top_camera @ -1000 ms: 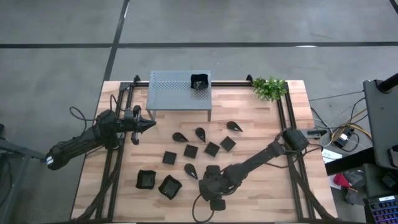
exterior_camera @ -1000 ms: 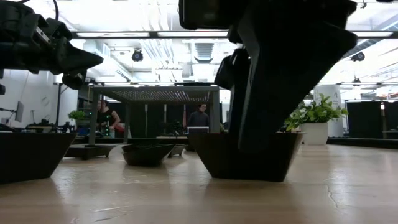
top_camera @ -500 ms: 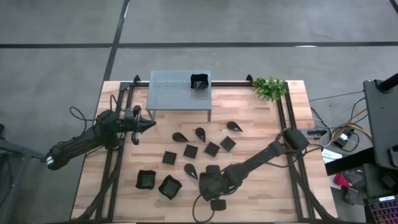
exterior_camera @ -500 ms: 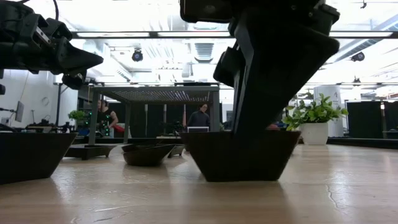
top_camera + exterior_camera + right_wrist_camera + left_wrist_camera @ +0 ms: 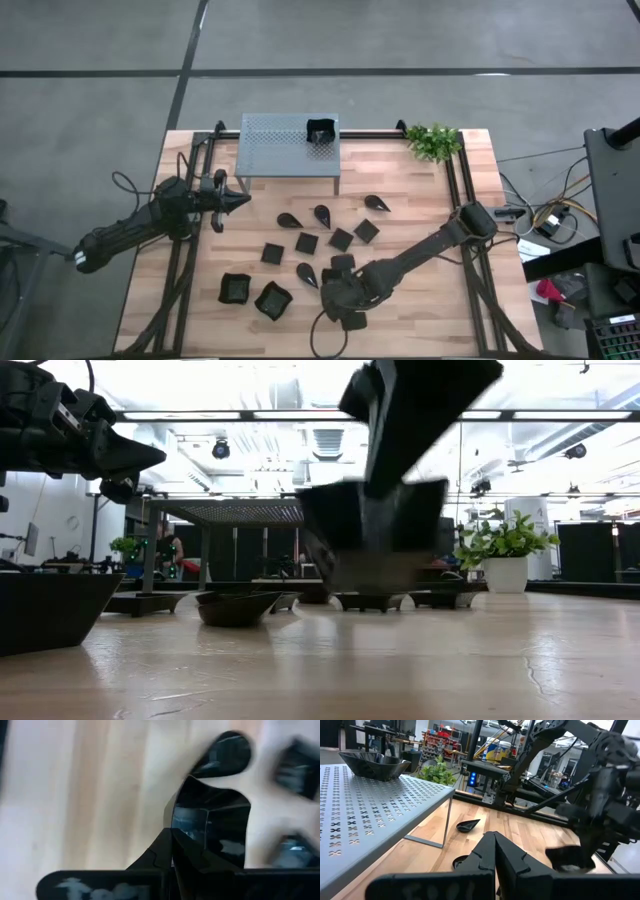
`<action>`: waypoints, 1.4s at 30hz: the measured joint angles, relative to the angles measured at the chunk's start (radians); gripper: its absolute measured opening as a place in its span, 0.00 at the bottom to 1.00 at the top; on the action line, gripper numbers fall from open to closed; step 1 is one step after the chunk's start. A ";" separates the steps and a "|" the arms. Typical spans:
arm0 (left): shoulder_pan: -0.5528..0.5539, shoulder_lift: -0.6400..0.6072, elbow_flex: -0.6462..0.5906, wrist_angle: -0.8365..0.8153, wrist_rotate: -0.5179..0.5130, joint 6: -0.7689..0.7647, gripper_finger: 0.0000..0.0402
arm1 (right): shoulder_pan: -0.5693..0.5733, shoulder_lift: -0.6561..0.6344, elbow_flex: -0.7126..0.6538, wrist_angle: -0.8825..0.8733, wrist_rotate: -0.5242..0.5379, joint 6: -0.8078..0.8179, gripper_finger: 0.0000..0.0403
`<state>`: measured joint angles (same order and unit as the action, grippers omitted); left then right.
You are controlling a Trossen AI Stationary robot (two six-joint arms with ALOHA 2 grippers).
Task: Pick & Place Mini shaped plates
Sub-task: Stack the black distorted square plate on top of the other black distorted square plate on the shelf
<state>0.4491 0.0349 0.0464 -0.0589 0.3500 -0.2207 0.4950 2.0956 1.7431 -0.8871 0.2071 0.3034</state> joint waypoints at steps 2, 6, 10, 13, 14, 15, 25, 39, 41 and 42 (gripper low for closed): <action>0.000 0.000 0.000 0.000 0.000 0.000 0.01 | 0.000 0.000 0.034 -0.030 0.040 -0.027 0.02; 0.000 0.000 0.000 0.000 0.000 0.000 0.01 | 0.000 0.000 0.091 -0.089 0.129 -0.083 0.02; 0.000 0.000 0.000 0.000 0.000 0.000 0.01 | -0.002 0.000 0.154 -0.146 0.202 -0.118 0.02; 0.000 0.000 0.000 0.000 0.000 0.000 0.01 | -0.004 0.000 0.206 -0.187 0.241 -0.146 0.02; 0.000 0.000 0.000 0.000 0.000 0.000 0.01 | -0.004 0.000 0.223 -0.194 0.251 -0.154 0.02; 0.000 0.000 0.000 0.000 0.000 0.000 0.01 | -0.006 0.000 0.238 -0.198 0.263 -0.164 0.02; 0.000 0.000 0.000 0.000 0.000 0.000 0.01 | -0.039 -0.001 0.303 -0.234 0.314 -0.259 0.02; 0.000 0.000 0.000 0.000 0.000 0.000 0.01 | -0.040 -0.003 0.303 -0.270 0.400 -0.293 0.02; 0.000 0.000 0.000 0.000 0.000 0.000 0.01 | -0.042 -0.006 0.302 -0.271 0.406 -0.308 0.02; 0.000 0.000 0.000 0.000 0.000 0.000 0.01 | -0.042 -0.010 0.303 -0.272 0.415 -0.316 0.02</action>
<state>0.4491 0.0349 0.0466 -0.0589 0.3497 -0.2208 0.4534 2.0859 2.0457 -1.1592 0.6222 -0.0130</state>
